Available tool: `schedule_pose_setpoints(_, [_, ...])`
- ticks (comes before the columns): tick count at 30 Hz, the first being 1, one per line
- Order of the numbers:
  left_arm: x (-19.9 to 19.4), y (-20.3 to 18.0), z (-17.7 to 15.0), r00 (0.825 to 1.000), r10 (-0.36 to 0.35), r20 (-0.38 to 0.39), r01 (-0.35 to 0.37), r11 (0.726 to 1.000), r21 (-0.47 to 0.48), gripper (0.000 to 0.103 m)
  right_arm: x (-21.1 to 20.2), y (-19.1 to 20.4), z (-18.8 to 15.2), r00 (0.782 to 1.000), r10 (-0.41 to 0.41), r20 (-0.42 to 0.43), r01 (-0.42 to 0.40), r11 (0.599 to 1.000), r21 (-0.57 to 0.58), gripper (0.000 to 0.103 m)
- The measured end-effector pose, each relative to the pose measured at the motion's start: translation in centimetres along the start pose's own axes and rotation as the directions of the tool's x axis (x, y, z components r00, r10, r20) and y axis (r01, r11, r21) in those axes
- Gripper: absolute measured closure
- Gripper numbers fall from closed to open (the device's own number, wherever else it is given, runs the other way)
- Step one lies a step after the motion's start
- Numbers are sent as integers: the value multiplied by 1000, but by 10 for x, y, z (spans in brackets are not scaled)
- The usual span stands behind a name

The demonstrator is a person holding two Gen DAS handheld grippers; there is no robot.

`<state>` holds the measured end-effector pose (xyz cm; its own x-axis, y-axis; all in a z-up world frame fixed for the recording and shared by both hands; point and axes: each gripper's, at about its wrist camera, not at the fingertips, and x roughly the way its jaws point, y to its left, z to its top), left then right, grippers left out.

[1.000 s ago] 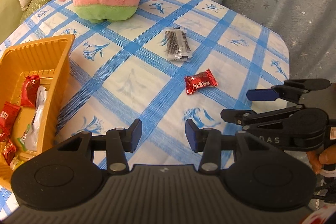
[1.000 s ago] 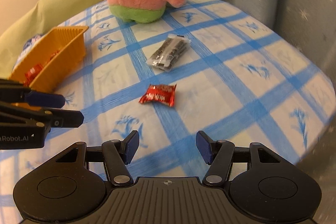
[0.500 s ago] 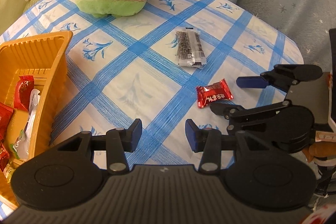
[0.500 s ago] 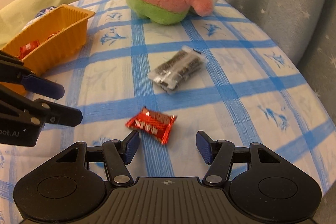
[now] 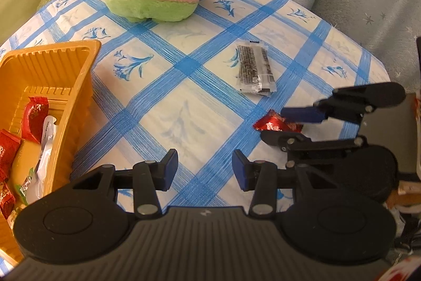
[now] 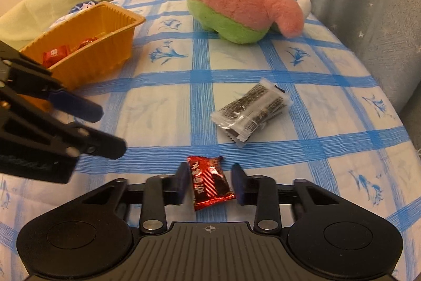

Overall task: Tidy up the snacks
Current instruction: 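Grasp the red chocolate packet with the right tool while the left tool grasps the clear seaweed packet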

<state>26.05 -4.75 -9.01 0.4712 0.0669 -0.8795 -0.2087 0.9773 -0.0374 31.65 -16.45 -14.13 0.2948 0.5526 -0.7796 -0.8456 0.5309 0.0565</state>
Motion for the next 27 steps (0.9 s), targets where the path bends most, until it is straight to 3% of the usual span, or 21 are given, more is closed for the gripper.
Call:
schedule_pose_setpoints(8, [7,-11,13,999,-29,32,28,999,31,61,-13,-18,-5,1000,-30,-8,31,991,130,78])
schedule_pose_setpoints(16, [27,-32,39,992,-80,99,72,994,88,59,-41,-71,-11,995,-97,19,84,927,366,78])
schedule_pose_setpoints(23, [54,-55,65,987,-114,117,92,981,173,57,-58,-102,-20,988,-154,23,128,887,443,78])
schedule_pose_setpoints(27, [73,-63,77,990,-92,104,69,977,202,57,-64,-111,-25,985,-169,22,139,871,470,78])
